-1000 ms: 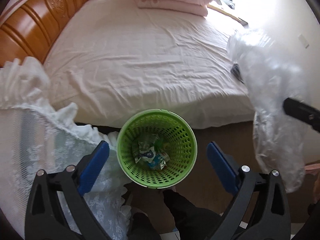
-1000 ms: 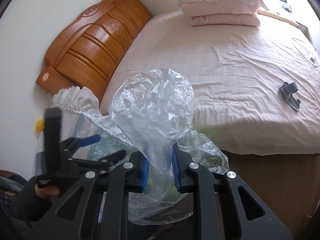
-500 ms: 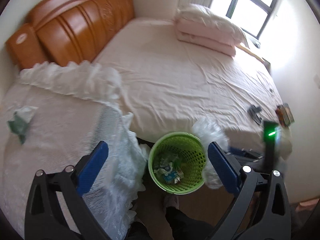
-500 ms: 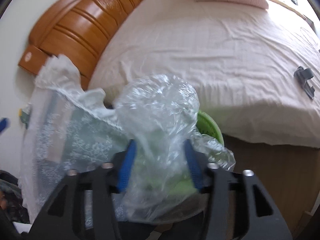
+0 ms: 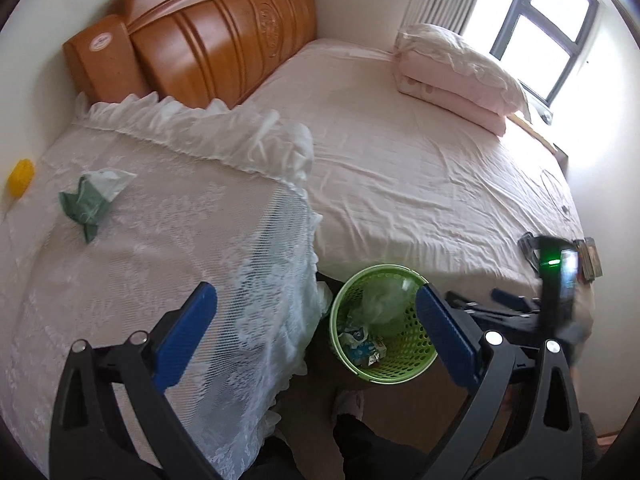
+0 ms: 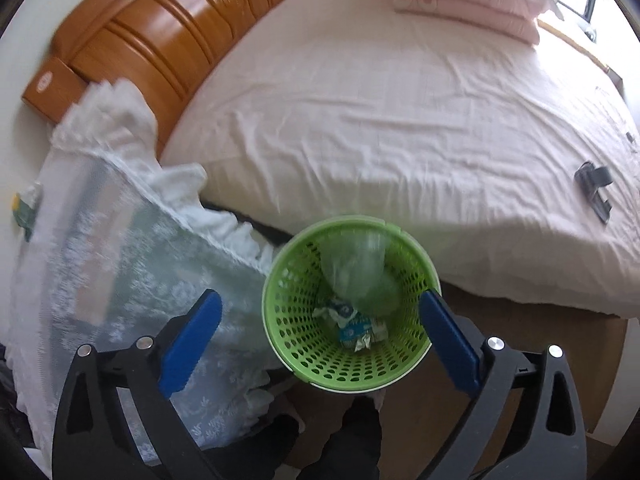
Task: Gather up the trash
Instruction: 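Move the right gripper to the green cloth bag and grasp it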
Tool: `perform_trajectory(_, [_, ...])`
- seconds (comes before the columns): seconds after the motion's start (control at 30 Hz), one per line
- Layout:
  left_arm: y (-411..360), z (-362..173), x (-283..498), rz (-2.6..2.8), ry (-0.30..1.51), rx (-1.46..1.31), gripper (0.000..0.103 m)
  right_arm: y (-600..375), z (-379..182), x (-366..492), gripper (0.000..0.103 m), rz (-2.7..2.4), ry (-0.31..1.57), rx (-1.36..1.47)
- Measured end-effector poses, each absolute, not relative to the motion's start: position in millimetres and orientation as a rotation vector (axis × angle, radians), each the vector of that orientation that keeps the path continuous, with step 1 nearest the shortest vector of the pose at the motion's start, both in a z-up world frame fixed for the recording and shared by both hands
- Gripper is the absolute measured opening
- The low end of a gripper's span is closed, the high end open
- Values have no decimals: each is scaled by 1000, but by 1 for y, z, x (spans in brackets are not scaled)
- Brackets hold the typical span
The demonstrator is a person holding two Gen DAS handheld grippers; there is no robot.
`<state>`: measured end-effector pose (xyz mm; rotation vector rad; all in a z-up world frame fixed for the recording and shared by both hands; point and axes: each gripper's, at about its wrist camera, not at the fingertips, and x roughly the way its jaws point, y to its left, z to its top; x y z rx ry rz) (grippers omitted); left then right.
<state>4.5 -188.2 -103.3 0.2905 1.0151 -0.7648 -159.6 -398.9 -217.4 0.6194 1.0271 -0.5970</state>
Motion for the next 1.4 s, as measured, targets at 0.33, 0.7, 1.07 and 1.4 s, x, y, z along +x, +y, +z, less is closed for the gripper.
perform_trajectory(0.33, [-174, -95, 6, -752, 1003, 262, 95, -370, -132, -164, 100, -565, 936, 521])
perform_trajectory(0.7, [-154, -84, 7, -724, 971, 230, 95, -334, -99, -136, 100, -472, 912, 433])
perform_trajectory(1.07, [-104, -85, 25, -595, 977, 163, 95, -293, -94, -84, 100, -323, 933, 344])
perform_trajectory(1.4, [-54, -89, 45, -460, 986, 102, 95, -258, -95, -37, 100, -192, 949, 283])
